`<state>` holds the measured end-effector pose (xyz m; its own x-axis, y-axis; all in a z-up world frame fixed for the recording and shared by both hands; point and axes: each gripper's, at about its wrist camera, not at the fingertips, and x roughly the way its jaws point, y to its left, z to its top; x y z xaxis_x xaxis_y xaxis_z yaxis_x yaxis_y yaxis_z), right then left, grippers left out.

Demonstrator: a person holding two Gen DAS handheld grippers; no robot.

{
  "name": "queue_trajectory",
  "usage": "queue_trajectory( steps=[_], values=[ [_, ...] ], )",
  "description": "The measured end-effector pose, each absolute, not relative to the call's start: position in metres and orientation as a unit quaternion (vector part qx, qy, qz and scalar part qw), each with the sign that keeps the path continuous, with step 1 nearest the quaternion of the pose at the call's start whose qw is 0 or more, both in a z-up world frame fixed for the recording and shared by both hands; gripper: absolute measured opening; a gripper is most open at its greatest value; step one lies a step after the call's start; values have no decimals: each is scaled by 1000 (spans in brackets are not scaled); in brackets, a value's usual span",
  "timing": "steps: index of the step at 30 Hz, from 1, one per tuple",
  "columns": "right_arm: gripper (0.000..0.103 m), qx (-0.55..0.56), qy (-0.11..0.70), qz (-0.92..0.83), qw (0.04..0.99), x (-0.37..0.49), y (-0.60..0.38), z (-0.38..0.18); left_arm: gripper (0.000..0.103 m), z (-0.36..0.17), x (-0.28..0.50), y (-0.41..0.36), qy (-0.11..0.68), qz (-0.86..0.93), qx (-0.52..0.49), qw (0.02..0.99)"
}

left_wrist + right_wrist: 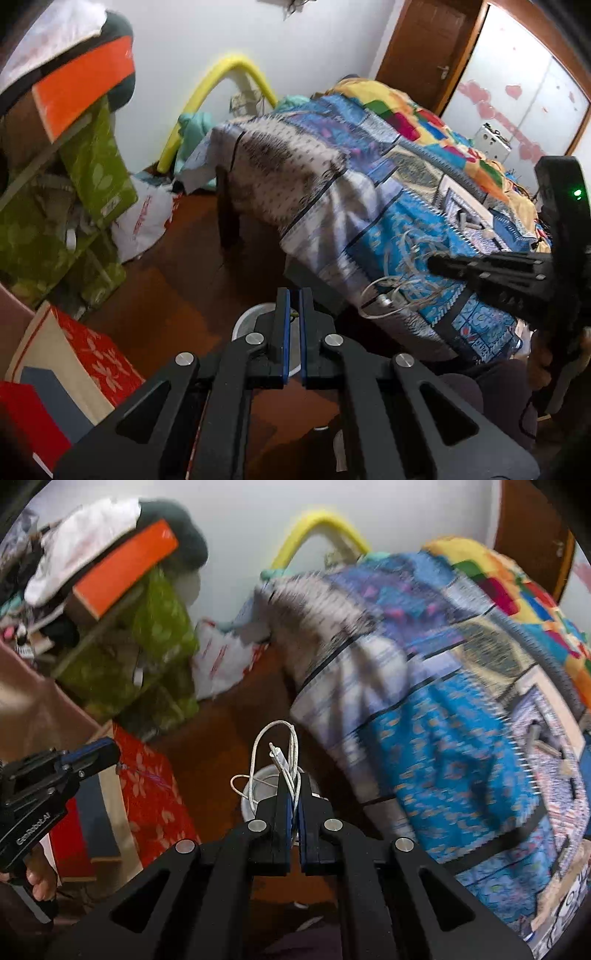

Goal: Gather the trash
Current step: 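Open the right tool over the white bucket to drop the cable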

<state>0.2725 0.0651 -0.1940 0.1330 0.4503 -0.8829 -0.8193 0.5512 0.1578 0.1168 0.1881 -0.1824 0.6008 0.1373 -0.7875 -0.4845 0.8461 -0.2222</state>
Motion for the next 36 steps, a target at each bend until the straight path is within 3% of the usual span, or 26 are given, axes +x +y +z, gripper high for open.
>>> queue_trajectory(
  steps=[22,36],
  values=[
    [4,-237,639,415,602,281,163,-337,2,-291,137,232,486,199,-302,796],
    [10,-261,593,410,642,298,130,-314,2,-328,169,232,521,183,-310,774]
  ],
)
